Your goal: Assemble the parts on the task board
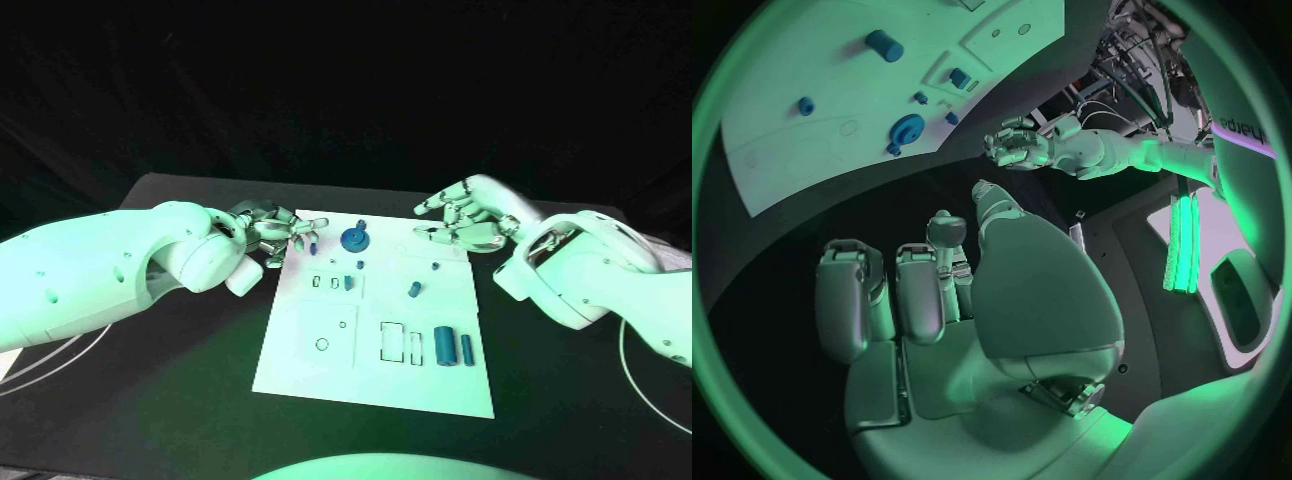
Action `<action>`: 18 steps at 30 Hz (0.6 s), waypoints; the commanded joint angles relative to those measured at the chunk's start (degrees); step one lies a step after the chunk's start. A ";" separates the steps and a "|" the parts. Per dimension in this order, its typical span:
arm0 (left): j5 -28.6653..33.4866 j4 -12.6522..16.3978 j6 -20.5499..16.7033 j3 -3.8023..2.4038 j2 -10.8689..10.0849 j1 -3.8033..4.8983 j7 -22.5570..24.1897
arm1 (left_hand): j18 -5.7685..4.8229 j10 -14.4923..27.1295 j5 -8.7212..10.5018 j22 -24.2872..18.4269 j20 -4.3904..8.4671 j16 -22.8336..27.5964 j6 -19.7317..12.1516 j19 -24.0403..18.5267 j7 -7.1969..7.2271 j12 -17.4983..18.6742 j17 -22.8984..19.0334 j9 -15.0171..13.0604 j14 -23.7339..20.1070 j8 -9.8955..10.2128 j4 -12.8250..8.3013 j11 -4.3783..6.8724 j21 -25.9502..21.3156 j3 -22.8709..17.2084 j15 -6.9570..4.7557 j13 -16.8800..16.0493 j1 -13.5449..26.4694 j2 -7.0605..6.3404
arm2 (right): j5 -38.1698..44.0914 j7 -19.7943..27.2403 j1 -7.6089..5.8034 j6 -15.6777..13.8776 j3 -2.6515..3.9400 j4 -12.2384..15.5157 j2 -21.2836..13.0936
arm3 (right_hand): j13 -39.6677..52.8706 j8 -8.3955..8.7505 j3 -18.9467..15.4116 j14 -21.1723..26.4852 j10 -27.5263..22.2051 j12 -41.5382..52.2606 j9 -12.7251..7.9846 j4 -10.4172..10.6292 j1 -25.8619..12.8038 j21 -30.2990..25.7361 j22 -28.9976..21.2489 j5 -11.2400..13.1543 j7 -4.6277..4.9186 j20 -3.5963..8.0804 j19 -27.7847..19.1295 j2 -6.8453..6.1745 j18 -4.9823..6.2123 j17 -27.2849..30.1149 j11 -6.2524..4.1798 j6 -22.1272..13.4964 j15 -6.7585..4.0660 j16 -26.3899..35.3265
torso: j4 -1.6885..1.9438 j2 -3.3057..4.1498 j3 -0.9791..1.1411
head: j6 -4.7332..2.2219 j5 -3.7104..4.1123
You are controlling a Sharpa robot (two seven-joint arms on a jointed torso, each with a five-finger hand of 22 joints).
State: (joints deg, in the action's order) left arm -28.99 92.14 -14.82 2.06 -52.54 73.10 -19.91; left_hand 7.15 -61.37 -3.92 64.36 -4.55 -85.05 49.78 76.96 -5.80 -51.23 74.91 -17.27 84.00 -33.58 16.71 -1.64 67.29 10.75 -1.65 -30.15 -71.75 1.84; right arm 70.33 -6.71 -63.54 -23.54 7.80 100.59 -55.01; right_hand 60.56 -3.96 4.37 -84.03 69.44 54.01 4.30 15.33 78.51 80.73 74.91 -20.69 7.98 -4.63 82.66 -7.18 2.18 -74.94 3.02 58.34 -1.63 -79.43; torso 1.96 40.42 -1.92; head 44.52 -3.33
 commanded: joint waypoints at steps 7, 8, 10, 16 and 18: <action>-22.32 -6.51 21.95 -0.02 7.58 1.95 -16.72 | -1.84 -2.05 1.27 3.89 1.50 -2.70 2.41 2.22 1.48 -2.92 11.62 -1.15 4.83 -2.24 0.01 1.35 3.43 4.01 -1.64 -2.41 5.02 0.25 | -11.08 -0.33 -0.53 1.41 0.12 -0.17 -3.91 | -1.10 -0.23 -0.58 -2.52 -0.02 -1.16 0.09 0.60 -0.27 -1.39 0.23 0.85 -0.21 0.01 -0.94 -0.14 1.43 -2.01 -0.18 0.65 0.17 1.70 | -0.86 -0.55 0.67 | -0.16 -0.06; -22.80 -7.20 22.47 -0.02 8.48 2.05 -16.91 | -1.98 -2.83 1.27 4.53 1.67 -3.15 2.64 2.60 1.65 -3.91 12.30 -1.34 5.07 -2.52 -0.03 1.54 4.02 4.27 -1.80 -3.74 5.10 0.32 | -10.88 -0.54 -0.54 1.54 0.12 -0.22 -4.05 | -1.19 -0.23 -0.68 -2.50 -0.05 -1.24 0.09 0.65 -0.32 -1.47 0.14 0.81 -0.22 0.02 -0.98 -0.17 1.45 -1.93 -0.19 0.67 0.16 1.80 | -0.88 -0.53 0.67 | -0.19 -0.10; -23.50 -8.61 23.48 -0.01 10.36 2.24 -17.21 | -2.34 -4.44 1.23 6.12 1.98 -4.16 3.25 3.51 2.06 -5.92 13.84 -1.81 5.60 -3.20 -0.04 1.92 5.48 4.74 -2.11 -6.41 5.16 0.45 | -10.58 -0.93 -0.54 1.83 0.11 -0.31 -4.24 | -1.27 -0.24 -0.77 -2.49 -0.06 -1.30 0.10 0.69 -0.38 -1.52 0.08 0.74 -0.23 0.03 -0.99 -0.18 1.46 -1.87 -0.20 0.70 0.15 1.87 | -0.84 -0.57 0.63 | -0.11 -0.04; -24.31 -11.59 26.37 0.33 14.45 2.69 -17.91 | -3.55 -7.73 1.23 11.28 2.81 -4.95 4.34 6.32 2.99 -9.55 15.09 -3.10 6.00 -4.67 -0.23 2.82 10.17 5.23 -2.95 -11.52 4.08 1.43 | -10.37 -1.75 -0.55 2.84 -0.05 -0.48 -4.64 | -1.99 -0.25 -1.09 -2.46 -0.44 -2.04 0.11 0.76 -0.36 -1.98 -0.46 0.21 -0.27 0.07 -1.23 -0.17 1.57 -1.57 -0.24 0.76 0.11 2.26 | -0.73 -0.54 0.65 | -0.04 -0.01; -24.69 -12.50 27.42 0.65 15.75 2.80 -18.13 | -3.81 -8.23 1.23 12.33 2.93 -4.95 4.27 6.87 3.09 -10.22 15.09 -3.40 6.00 -4.86 -0.27 2.89 11.10 5.29 -3.06 -12.56 3.64 1.65 | -10.38 -1.89 -0.55 3.00 -0.11 -0.65 -4.62 | -2.00 -0.24 -1.12 -2.46 -0.44 -2.04 0.11 0.76 -0.35 -1.99 -0.45 0.15 -0.27 0.07 -1.22 -0.17 1.57 -1.55 -0.25 0.75 0.11 2.29 | -0.84 -0.47 0.69 | -0.14 -0.18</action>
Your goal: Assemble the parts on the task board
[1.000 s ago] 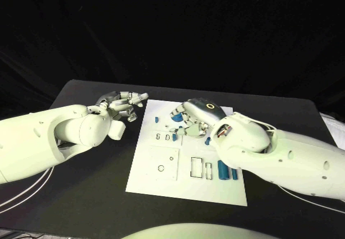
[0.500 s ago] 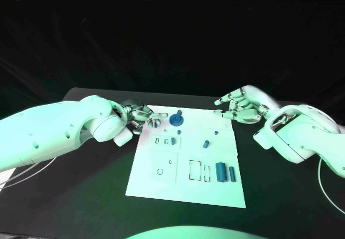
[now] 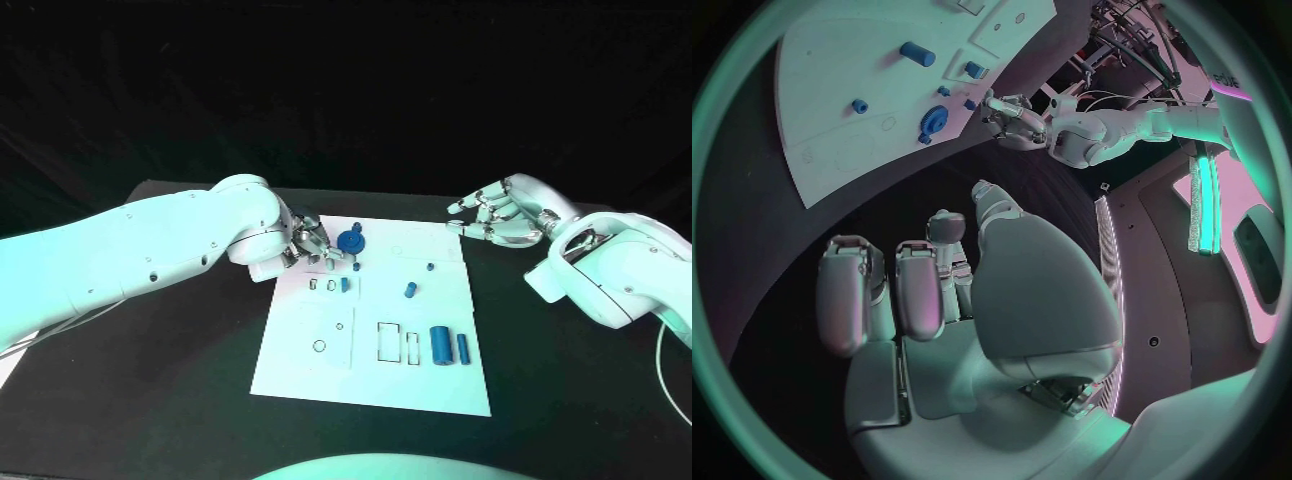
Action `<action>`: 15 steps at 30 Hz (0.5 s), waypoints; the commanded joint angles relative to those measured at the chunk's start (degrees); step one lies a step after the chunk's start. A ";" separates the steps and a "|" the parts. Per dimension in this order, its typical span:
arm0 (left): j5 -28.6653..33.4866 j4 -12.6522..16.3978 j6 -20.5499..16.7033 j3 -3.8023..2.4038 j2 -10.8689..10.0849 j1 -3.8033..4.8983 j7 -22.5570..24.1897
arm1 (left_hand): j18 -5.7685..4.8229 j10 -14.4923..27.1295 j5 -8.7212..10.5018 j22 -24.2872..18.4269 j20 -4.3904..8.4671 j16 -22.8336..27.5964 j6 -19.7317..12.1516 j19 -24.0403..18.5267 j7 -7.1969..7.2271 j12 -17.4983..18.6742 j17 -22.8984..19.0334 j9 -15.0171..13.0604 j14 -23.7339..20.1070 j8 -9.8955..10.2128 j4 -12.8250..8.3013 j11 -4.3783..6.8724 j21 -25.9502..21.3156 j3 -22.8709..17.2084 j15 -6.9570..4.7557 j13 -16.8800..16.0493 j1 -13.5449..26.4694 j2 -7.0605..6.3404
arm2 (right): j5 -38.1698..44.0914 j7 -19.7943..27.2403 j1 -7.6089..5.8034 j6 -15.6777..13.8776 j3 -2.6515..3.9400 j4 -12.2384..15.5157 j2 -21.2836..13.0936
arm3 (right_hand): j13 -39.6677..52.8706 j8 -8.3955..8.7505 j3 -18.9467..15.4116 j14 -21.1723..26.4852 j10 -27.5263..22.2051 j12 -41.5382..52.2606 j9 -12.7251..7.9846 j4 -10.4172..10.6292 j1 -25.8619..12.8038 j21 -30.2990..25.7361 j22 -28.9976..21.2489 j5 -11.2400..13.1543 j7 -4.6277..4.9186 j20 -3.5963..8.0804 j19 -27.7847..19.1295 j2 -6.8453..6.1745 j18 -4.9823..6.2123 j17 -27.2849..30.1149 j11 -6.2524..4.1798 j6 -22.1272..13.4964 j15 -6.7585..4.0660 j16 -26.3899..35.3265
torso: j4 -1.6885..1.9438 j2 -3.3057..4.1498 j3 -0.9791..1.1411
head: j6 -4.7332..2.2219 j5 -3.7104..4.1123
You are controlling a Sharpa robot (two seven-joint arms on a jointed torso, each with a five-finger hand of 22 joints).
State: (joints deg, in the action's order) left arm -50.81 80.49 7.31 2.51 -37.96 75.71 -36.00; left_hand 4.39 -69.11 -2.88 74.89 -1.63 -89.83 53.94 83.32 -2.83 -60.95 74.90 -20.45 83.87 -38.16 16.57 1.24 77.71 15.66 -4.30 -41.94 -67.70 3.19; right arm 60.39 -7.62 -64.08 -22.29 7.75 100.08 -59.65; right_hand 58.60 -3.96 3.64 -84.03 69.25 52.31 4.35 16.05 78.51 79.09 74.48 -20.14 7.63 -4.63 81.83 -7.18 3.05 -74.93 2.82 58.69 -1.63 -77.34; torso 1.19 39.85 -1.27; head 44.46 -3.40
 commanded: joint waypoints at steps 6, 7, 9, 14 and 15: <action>-3.19 -2.45 6.93 0.58 3.36 0.25 -2.23 | -1.28 -1.33 0.19 2.76 0.15 -0.17 0.13 1.00 0.26 -1.60 15.10 -0.72 6.13 -0.64 -0.07 0.14 1.54 0.54 -0.53 -2.49 -0.76 0.70 | -2.75 -1.10 0.01 2.17 -0.19 -0.71 0.37 | -0.09 -0.23 -0.57 -2.51 -0.09 -0.23 0.07 0.02 -0.16 -0.44 -0.08 -1.19 0.06 0.11 -0.36 -0.05 0.69 -1.50 -0.09 0.40 0.06 0.34 | -0.06 0.17 -0.11 | -0.03 0.06; -3.22 -2.67 7.13 0.60 3.63 0.25 -2.24 | -1.31 -1.51 0.19 2.89 0.19 -0.17 0.15 1.07 0.29 -1.85 15.10 -0.84 6.13 -0.73 -0.06 0.18 1.66 0.62 -0.55 -2.87 -0.78 0.77 | -3.00 -1.11 0.01 2.20 -0.21 -0.79 0.46 | -0.11 -0.23 -0.61 -2.51 -0.07 -0.23 0.07 0.02 -0.13 -0.44 -0.06 -1.34 0.05 0.11 -0.34 -0.04 0.69 -1.48 -0.09 0.40 0.06 0.37 | -0.02 0.15 -0.12 | 0.03 0.11; -3.24 -3.01 7.46 0.63 4.06 0.25 -2.25 | -1.35 -1.78 0.19 3.10 0.23 -0.17 0.19 1.16 0.35 -2.20 15.10 -1.01 6.13 -0.86 -0.05 0.21 1.84 0.71 -0.59 -3.41 -0.82 0.88 | -3.34 -1.14 0.02 2.23 -0.24 -0.94 0.63 | -0.14 -0.23 -0.66 -2.53 -0.05 -0.22 0.07 0.02 -0.10 -0.48 -0.10 -1.50 0.05 0.12 -0.34 -0.03 0.69 -1.48 -0.09 0.41 0.05 0.39 | 0.00 0.17 -0.10 | 0.03 0.21; -3.28 -3.67 8.15 0.66 4.81 0.25 -2.28 | -1.47 -2.35 0.17 3.62 0.32 -0.17 0.34 1.40 0.50 -2.96 15.10 -1.48 6.13 -1.25 -0.10 0.35 2.30 0.86 -0.69 -4.55 -1.07 1.21 | -3.71 -1.17 0.10 2.35 -0.31 -1.23 0.99 | -0.19 -0.23 -0.70 -2.52 -0.06 -0.26 0.07 0.02 -0.09 -0.52 -0.15 -1.60 0.04 0.13 -0.36 -0.02 0.70 -1.41 -0.09 0.42 0.05 0.47 | 0.03 0.12 -0.09 | 0.26 0.09; -3.28 -3.83 8.31 0.67 4.95 0.25 -2.30 | -1.49 -2.42 0.17 3.71 0.34 -0.17 0.35 1.44 0.52 -3.04 15.10 -1.56 6.13 -1.31 -0.12 0.37 2.38 0.85 -0.70 -4.68 -1.15 1.29 | -3.74 -1.18 0.11 2.36 -0.32 -1.27 1.05 | -0.19 -0.23 -0.70 -2.52 -0.06 -0.26 0.07 0.02 -0.09 -0.52 -0.15 -1.60 0.04 0.13 -0.36 -0.02 0.70 -1.41 -0.09 0.42 0.05 0.47 | 0.07 0.10 -0.10 | 0.33 0.11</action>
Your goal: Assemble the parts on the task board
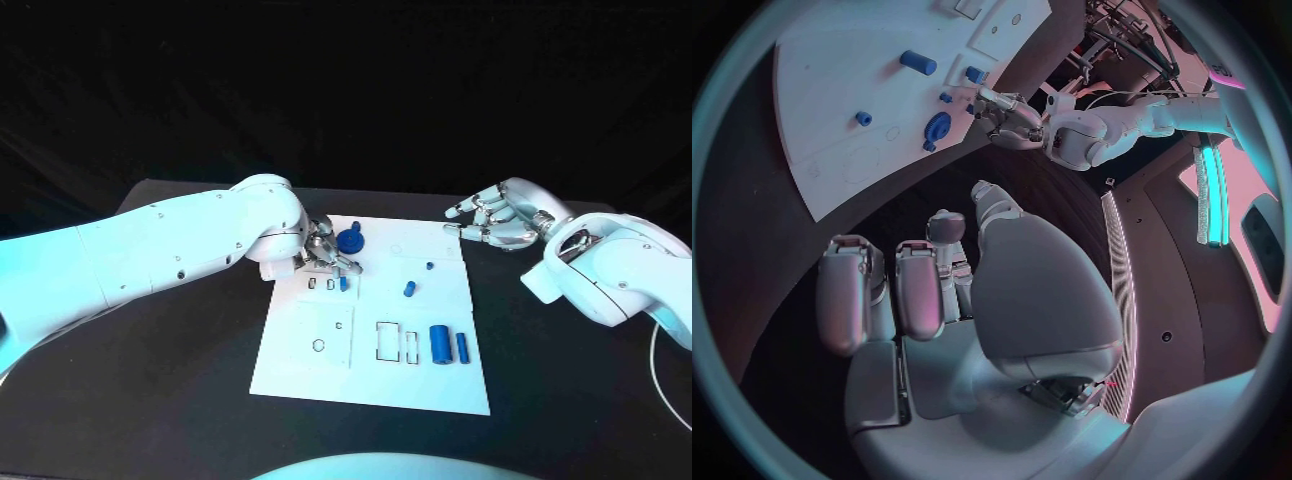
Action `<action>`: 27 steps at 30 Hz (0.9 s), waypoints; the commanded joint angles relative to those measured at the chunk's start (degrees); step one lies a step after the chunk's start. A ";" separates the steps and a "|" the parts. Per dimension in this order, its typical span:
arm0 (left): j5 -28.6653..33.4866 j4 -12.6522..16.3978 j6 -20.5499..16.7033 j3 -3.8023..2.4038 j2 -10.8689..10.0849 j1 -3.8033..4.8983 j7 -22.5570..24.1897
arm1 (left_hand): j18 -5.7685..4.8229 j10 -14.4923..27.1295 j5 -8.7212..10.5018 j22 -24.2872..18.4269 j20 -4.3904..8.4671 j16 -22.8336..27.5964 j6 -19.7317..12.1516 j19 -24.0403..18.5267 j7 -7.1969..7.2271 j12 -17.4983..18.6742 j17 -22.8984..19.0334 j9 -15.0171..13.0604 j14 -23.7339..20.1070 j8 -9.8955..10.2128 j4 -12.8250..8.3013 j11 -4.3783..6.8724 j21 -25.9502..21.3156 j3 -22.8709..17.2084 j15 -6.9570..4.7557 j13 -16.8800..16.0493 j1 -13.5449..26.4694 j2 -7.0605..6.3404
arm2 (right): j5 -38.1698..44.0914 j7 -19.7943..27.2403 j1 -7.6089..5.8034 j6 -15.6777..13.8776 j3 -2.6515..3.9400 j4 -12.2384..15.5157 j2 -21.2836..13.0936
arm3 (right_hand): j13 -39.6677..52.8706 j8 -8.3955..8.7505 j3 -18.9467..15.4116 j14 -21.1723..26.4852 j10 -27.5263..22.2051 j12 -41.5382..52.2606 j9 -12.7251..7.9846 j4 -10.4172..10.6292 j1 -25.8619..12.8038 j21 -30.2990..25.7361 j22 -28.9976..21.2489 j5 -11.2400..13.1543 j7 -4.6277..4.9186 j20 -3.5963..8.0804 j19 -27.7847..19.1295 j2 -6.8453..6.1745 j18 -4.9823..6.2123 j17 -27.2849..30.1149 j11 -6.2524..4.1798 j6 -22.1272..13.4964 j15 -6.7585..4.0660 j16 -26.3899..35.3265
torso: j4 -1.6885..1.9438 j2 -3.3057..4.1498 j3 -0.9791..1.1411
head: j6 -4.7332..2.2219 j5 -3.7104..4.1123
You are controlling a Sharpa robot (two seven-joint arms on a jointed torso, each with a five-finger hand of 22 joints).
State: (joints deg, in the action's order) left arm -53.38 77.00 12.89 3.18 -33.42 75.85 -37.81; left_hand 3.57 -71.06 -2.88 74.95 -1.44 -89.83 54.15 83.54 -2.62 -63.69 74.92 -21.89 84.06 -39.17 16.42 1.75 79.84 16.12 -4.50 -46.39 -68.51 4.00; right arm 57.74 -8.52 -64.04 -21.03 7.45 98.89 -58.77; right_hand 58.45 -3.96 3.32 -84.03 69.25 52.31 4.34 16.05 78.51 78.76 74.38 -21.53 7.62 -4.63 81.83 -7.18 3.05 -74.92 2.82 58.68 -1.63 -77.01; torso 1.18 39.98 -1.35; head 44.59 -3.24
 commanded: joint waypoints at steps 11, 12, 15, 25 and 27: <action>-0.72 -1.71 4.04 0.01 1.47 0.07 -0.61 | -0.77 -0.86 0.15 4.13 0.23 -0.17 0.13 1.44 0.42 -0.82 15.08 -0.64 5.94 -0.65 -0.09 -0.03 0.67 0.35 -0.59 -1.06 -0.84 0.91 | -1.14 -0.27 0.23 1.20 -0.07 -0.32 0.61 | -0.05 -0.23 -0.38 -2.52 -0.06 -0.26 0.08 0.03 -0.09 -0.19 -0.05 -0.20 0.05 0.13 -0.36 -0.02 0.70 -1.42 -0.09 0.42 0.05 0.14 | 0.09 0.01 -0.07 | 0.82 -0.22; -0.72 -1.75 4.11 0.01 1.54 0.06 -0.61 | -0.78 -0.91 0.14 4.20 0.25 -0.17 0.11 1.47 0.44 -0.89 15.08 -0.77 5.94 -0.73 -0.14 -0.01 0.73 0.31 -0.61 -1.17 -1.02 1.00 | -1.14 -0.27 0.24 1.20 -0.07 -0.33 0.63 | -0.05 -0.23 -0.38 -2.52 -0.06 -0.26 0.08 0.03 -0.09 -0.19 -0.05 -0.20 0.05 0.13 -0.36 -0.02 0.70 -1.42 -0.09 0.42 0.05 0.14 | 0.09 0.01 -0.07 | 0.83 -0.22; -0.72 -1.85 4.23 0.01 1.68 0.05 -0.62 | -0.79 -0.98 0.11 4.27 0.27 -0.17 0.04 1.48 0.47 -1.00 15.08 -1.05 5.94 -0.88 -0.26 0.01 0.78 0.15 -0.63 -1.39 -1.48 1.22 | -1.12 -0.26 0.27 1.23 -0.07 -0.39 0.75 | -0.05 -0.23 -0.38 -2.52 -0.06 -0.26 0.08 0.03 -0.09 -0.19 -0.05 -0.20 0.05 0.13 -0.36 -0.02 0.70 -1.42 -0.09 0.42 0.05 0.14 | 0.08 0.03 -0.05 | 0.97 -0.22; -0.72 -2.60 5.00 0.02 2.24 -0.02 -0.71 | -0.80 -1.12 0.06 4.40 0.29 -0.17 -0.08 1.51 0.51 -1.20 15.08 -1.58 5.94 -1.15 -0.56 0.05 0.87 -0.17 -0.65 -1.82 -2.41 1.44 | -1.06 -0.18 0.50 1.41 -0.08 -0.57 1.12 | -0.06 -0.24 -0.44 -2.50 -0.04 -0.24 0.09 0.04 -0.08 -0.26 -0.12 -0.35 0.04 0.14 -0.38 -0.02 0.72 -1.32 -0.10 0.44 0.04 0.25 | 0.11 0.01 -0.02 | 1.29 -0.25; -0.72 -2.70 5.51 0.03 2.33 -0.05 -0.76 | -0.84 -1.27 0.01 4.56 0.29 -0.17 -0.07 1.57 0.53 -1.40 15.08 -1.75 5.94 -1.25 -0.64 0.06 1.00 -0.36 -0.65 -2.16 -2.68 1.62 | -1.05 -0.17 0.53 1.44 -0.08 -0.60 1.18 | -0.06 -0.24 -0.44 -2.50 -0.04 -0.24 0.09 0.04 -0.08 -0.26 -0.12 -0.35 0.04 0.14 -0.38 -0.02 0.72 -1.32 -0.10 0.44 0.04 0.25 | 0.06 0.02 -0.02 | 1.33 -0.29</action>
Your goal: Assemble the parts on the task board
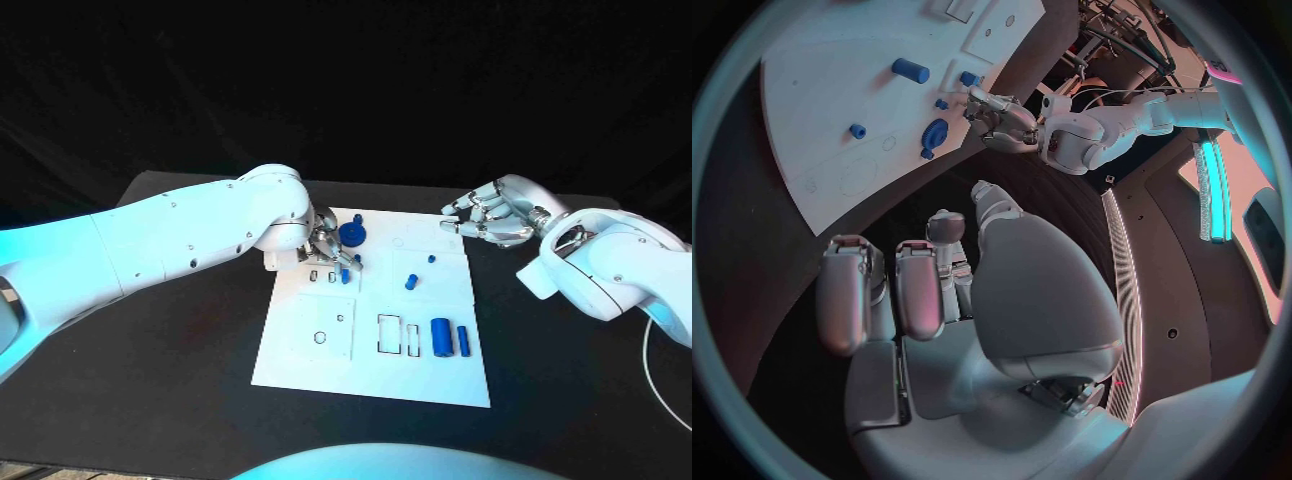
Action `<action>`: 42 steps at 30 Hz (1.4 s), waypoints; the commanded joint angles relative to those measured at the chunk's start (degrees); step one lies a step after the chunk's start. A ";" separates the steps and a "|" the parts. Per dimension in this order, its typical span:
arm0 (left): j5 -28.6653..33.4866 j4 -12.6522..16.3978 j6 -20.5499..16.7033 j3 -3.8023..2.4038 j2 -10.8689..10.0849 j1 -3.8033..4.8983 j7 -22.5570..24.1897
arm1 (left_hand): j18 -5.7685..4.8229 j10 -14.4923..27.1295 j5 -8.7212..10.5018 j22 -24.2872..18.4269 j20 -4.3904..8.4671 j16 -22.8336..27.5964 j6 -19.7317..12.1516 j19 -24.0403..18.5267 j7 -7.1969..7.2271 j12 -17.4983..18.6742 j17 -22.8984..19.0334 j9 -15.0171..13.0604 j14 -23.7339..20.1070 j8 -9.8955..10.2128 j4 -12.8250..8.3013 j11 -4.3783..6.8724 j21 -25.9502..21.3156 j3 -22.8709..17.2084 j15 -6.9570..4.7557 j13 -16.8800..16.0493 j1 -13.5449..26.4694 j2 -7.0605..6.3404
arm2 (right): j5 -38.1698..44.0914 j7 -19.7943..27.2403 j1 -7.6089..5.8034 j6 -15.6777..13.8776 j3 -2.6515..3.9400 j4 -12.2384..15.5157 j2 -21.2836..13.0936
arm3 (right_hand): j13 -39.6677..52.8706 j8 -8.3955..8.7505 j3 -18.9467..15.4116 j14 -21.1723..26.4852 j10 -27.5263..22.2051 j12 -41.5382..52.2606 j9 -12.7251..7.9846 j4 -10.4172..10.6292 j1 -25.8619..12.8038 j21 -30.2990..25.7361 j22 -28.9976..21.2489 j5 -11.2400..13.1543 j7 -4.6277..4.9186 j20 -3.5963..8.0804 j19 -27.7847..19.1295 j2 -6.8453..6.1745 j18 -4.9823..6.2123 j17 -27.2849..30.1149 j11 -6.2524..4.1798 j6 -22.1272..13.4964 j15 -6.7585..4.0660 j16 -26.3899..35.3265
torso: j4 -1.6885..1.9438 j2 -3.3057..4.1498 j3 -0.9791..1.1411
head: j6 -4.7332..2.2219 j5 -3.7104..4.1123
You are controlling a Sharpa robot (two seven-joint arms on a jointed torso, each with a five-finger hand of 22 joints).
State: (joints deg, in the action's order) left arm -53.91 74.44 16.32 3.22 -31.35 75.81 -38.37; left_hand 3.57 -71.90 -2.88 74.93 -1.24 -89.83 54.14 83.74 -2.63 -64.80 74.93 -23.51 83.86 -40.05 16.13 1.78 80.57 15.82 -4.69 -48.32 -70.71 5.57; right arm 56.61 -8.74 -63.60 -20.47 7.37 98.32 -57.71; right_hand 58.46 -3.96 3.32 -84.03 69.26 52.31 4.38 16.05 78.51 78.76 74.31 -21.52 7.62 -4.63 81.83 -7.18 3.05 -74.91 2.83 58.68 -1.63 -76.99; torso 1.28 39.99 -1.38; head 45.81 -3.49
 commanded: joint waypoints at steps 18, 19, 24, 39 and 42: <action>0.07 -0.97 3.93 0.01 0.87 -0.15 -0.36 | -0.89 -0.67 -0.04 4.88 0.10 -0.17 -0.29 1.46 0.59 -0.55 15.07 -1.07 6.14 -0.78 -0.97 0.09 0.48 -1.21 -0.49 -0.89 -1.92 0.24 | 1.56 -0.05 0.36 1.42 0.00 -0.31 0.69 | -0.04 -0.24 -0.47 -2.51 0.00 -0.17 0.05 0.03 -0.04 -0.31 -0.10 -0.46 0.05 0.15 -0.40 0.02 0.73 -1.34 -0.12 0.46 0.04 0.25 | 0.03 0.01 0.06 | 0.45 -0.02; 0.11 -1.01 3.96 0.01 0.92 -0.16 -0.36 | -0.90 -0.67 -0.05 4.91 0.10 -0.17 -0.30 1.47 0.59 -0.55 15.07 -1.09 6.14 -0.79 -0.99 0.09 0.51 -1.25 -0.49 -0.89 -1.95 0.24 | 1.62 -0.05 0.36 1.44 0.00 -0.31 0.71 | -0.04 -0.24 -0.47 -2.51 0.00 -0.17 0.05 0.03 -0.04 -0.31 -0.10 -0.46 0.05 0.15 -0.40 0.02 0.73 -1.34 -0.12 0.46 0.04 0.25 | 0.01 0.01 0.08 | 0.47 -0.04; 0.56 -1.20 3.95 0.01 1.14 -0.22 -0.36 | -0.90 -0.67 -0.05 4.91 0.10 -0.17 -0.30 1.47 0.59 -0.55 15.07 -1.09 6.14 -0.79 -0.99 0.09 0.51 -1.25 -0.49 -0.89 -1.95 0.24 | 1.75 -0.02 0.39 1.50 0.00 -0.33 0.82 | -0.04 -0.24 -0.47 -2.51 0.00 -0.17 0.05 0.03 -0.04 -0.31 -0.10 -0.46 0.05 0.15 -0.40 0.02 0.73 -1.34 -0.12 0.46 0.04 0.25 | -0.05 0.04 0.11 | 0.52 -0.03; 0.85 -1.92 3.97 0.01 1.82 -0.39 -0.37 | -0.90 -0.71 -0.08 5.00 0.12 -0.17 -0.47 1.46 0.64 -0.55 15.07 -1.65 6.14 -0.95 -1.43 0.14 0.54 -2.43 -0.52 -1.16 -2.89 0.45 | 1.81 0.04 0.54 1.79 0.00 -0.43 1.10 | -0.05 -0.25 -0.51 -2.52 0.04 -0.14 0.06 0.04 -0.02 -0.33 -0.13 -0.59 0.04 0.15 -0.40 0.08 0.73 -1.31 -0.13 0.47 0.03 0.30 | -0.01 0.05 0.11 | 0.79 0.07; 0.86 -2.03 4.05 0.01 1.80 -0.40 -0.38 | -0.90 -0.68 -0.08 5.03 0.13 -0.17 -0.54 1.45 0.66 -0.49 15.07 -1.82 6.14 -0.98 -1.59 0.16 0.54 -2.92 -0.54 -1.15 -3.23 0.50 | 1.81 0.06 0.57 1.83 0.00 -0.45 1.12 | -0.05 -0.25 -0.51 -2.52 0.04 -0.14 0.06 0.04 -0.02 -0.33 -0.13 -0.59 0.04 0.15 -0.40 0.08 0.73 -1.31 -0.13 0.47 0.03 0.30 | -0.02 0.03 0.13 | 0.87 0.10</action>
State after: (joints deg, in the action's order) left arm -53.54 72.46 19.31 3.25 -29.69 75.43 -38.67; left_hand 3.57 -72.17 -2.88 74.91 -1.24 -89.83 53.72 83.73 -2.21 -65.08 74.91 -25.26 84.00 -40.78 14.62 2.05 80.92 13.17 -4.82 -49.43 -73.50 6.10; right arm 57.73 -8.80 -63.09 -19.51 7.37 97.87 -56.66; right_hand 58.47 -3.96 3.17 -84.03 69.28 52.31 4.35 16.21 78.51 78.77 74.26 -21.74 7.61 -4.63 81.84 -7.18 3.05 -74.94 2.84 58.67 -1.63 -77.00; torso 1.25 40.03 -1.27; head 46.61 -3.42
